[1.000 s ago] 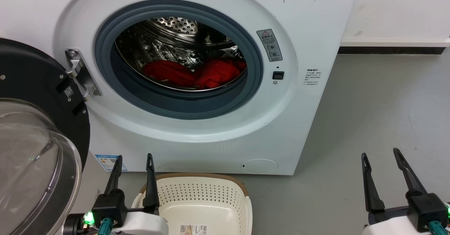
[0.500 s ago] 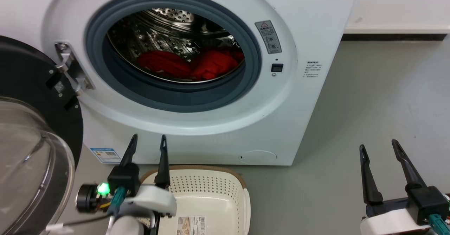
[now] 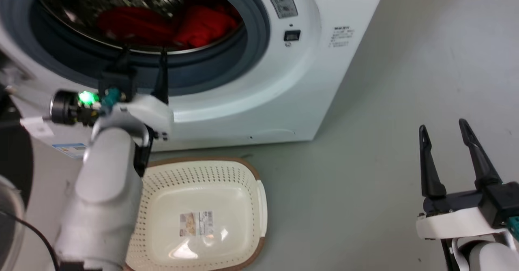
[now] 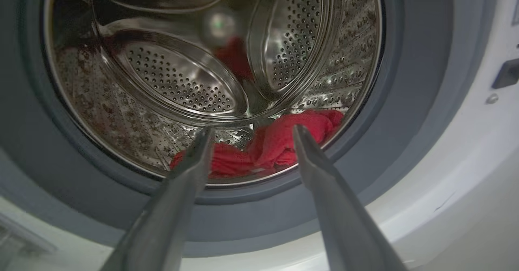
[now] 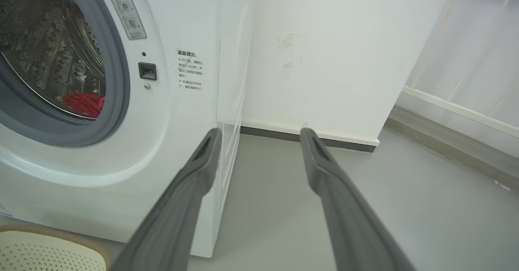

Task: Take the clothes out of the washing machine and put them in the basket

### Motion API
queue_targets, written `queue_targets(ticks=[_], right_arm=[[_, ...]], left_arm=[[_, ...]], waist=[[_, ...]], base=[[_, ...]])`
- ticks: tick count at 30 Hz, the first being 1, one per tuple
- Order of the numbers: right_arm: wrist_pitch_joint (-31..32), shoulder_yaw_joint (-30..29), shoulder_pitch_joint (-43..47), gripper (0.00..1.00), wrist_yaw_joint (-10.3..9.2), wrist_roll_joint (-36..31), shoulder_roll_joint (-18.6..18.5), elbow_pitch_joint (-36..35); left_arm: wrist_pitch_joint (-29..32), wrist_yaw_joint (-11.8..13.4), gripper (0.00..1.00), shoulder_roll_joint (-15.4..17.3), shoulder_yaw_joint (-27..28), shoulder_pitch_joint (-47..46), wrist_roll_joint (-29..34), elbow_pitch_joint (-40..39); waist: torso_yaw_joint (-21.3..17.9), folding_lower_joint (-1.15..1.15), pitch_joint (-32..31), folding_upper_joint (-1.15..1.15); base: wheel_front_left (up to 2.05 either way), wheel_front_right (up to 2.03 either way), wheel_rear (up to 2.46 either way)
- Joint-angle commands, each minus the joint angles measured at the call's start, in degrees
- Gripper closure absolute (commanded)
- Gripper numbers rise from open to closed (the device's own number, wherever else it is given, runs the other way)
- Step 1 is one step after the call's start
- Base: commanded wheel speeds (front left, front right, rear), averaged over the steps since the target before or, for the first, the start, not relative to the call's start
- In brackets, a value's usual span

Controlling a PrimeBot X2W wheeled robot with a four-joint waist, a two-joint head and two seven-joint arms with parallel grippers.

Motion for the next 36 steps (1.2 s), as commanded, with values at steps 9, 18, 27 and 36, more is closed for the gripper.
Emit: queue_targets(ticks=[9, 18, 27, 36], right_arm=[[-0.14, 1.02, -5.94, 0.0, -0.04, 3.6, 0.12, -0.41], [-0.13, 2.8, -9.07, 0.0, -0.05, 5.88, 0.12, -0.75], [-0.13, 3.96, -10.84, 0.0, -0.04, 8.34, 0.11, -1.43], [-0.13, 4.4, -11.84, 0.0, -0.04, 9.9, 0.1, -1.87]], left_arm=[[4.14, -3.14, 0.0, 4.25, -2.34, -20.82, 1.49, 15.34], [11.74, -5.01, 0.0, 8.07, -4.86, -34.64, 1.08, 25.14], [21.21, -5.37, 0.0, 11.36, -9.63, -45.46, -0.09, 30.23], [28.59, -5.36, 0.0, 12.81, -13.35, -49.94, -3.27, 32.21]], waist=[[-6.75, -0.01, 13.25, 0.0], [-11.13, -0.01, 19.05, 0.0], [-14.25, -0.01, 24.39, 0.0], [-15.23, -0.01, 27.27, 0.0]], base=[[0.0, 0.0, 0.0], [0.0, 0.0, 0.0], [0.0, 0.0, 0.0], [0.0, 0.0, 0.0]])
